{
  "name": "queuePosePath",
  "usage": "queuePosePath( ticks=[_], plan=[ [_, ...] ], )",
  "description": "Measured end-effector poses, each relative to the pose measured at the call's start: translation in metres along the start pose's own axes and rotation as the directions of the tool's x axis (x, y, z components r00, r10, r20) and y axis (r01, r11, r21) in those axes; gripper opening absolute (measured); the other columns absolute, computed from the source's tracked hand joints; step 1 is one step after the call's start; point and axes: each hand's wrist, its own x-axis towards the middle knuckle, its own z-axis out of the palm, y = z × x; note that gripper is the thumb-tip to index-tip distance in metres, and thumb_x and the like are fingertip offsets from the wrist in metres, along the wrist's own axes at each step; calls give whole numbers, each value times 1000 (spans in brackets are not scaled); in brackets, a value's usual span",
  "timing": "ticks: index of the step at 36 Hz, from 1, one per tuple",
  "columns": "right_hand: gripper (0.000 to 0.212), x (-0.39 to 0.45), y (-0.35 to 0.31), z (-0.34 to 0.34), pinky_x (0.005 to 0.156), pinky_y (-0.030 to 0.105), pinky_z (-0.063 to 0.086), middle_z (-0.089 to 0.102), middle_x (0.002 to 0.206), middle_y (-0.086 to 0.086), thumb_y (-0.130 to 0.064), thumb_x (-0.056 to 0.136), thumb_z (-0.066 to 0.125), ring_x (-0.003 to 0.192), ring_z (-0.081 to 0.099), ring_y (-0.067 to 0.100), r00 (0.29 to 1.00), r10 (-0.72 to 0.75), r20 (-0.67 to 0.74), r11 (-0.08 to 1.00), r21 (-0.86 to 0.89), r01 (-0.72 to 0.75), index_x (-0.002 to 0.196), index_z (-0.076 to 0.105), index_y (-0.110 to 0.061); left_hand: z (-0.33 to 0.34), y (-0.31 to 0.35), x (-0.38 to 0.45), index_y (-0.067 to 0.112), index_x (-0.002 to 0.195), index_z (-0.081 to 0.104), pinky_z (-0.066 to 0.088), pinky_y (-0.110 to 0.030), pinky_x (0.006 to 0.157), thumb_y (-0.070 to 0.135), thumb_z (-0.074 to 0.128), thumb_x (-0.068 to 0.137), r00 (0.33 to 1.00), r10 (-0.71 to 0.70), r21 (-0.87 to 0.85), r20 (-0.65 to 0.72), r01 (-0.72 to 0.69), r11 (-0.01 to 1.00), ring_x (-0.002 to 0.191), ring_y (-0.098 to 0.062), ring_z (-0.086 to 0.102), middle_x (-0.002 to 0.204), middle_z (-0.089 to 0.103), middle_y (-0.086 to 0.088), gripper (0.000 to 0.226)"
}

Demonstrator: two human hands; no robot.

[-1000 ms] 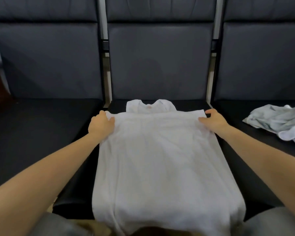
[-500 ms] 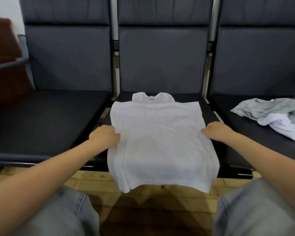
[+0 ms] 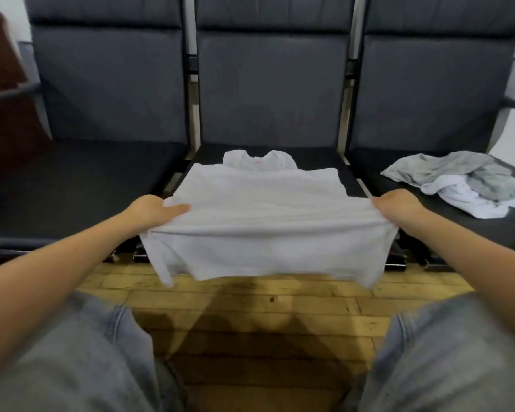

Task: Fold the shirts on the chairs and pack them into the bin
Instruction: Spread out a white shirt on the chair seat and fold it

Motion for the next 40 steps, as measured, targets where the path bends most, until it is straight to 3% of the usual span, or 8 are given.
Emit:
queuePosePath(
  ticks=[3, 8, 17, 21, 24, 29, 34, 40],
  plan=[
    [43, -7, 3, 1, 57, 34, 30, 40, 58, 6, -21, 94, 55, 62, 44, 23, 994, -101, 39, 982, -153, 106, 55, 40, -10, 6, -3, -3, 9, 71, 60, 42, -31, 67, 42, 65, 87, 996, 84, 121, 10, -85, 989, 76, -21, 56, 77, 59, -4, 37],
    [51, -22, 1, 9, 54, 32, 27, 32, 58, 4, -36, 92, 61, 55, 37, 17, 959, -161, 232, 891, -383, 242, 55, 32, -14, 10, 1, -10, 11, 77, 46, 32, -30, 54, 23, 57, 88, 981, 190, 255, -34, -175, 951, 64, -18, 46, 75, 52, -5, 20],
    [18, -24, -1, 6, 64, 33, 32, 47, 81, 11, -19, 87, 61, 74, 43, 22, 939, -160, 305, 932, -267, 246, 79, 51, -8, 7, 13, -7, 6, 119, 42, 41, -31, 68, 9, 48, 92, 991, -1, 414, 133, -54, 909, 83, -23, 49, 96, 47, -9, 28],
    [36, -13, -10, 12, 59, 32, 30, 39, 67, 6, -30, 92, 58, 65, 39, 21, 949, -152, 275, 951, -222, 216, 64, 42, -14, 4, 26, 7, 5, 124, 46, 42, -30, 76, 11, 46, 95, 988, 15, 270, 156, -58, 961, 94, -26, 52, 112, 54, -13, 30],
    [45, 2, -20, 24, 61, 31, 36, 39, 63, 5, -36, 92, 57, 62, 42, 22, 962, -112, 251, 970, -181, 160, 57, 36, -16, 9, 37, 22, 4, 97, 52, 38, -25, 61, 9, 42, 95, 994, 28, 123, 108, -41, 991, 80, -20, 49, 90, 52, -8, 12],
    [31, 33, -43, 45, 74, 36, 49, 62, 97, 18, -34, 93, 57, 82, 61, 27, 986, -58, 158, 983, -163, 84, 93, 60, -4, 17, 39, 60, 1, 120, 51, 46, -34, 77, 25, 58, 90, 1000, -18, -121, 1, 17, 993, 95, -27, 56, 109, 57, -11, 38],
    [55, 56, -47, 64, 73, 35, 48, 62, 112, 16, -33, 94, 59, 88, 60, 29, 993, -116, -33, 980, -169, 109, 136, 43, -1, 29, 38, 92, 7, 137, 40, 47, -37, 80, 32, 64, 87, 991, 8, -171, -137, -31, 985, 107, -31, 56, 126, 56, -12, 61],
    [30, 91, -69, 72, 77, 37, 52, 65, 99, 5, -28, 94, 59, 91, 62, 22, 933, -313, -178, 948, -122, 295, 120, 62, -13, 26, 65, 128, 16, 135, 50, 44, -40, 89, 35, 56, 94, 938, 133, -27, -321, -150, 988, 122, -32, 42, 130, 48, -13, 46]
  ],
)
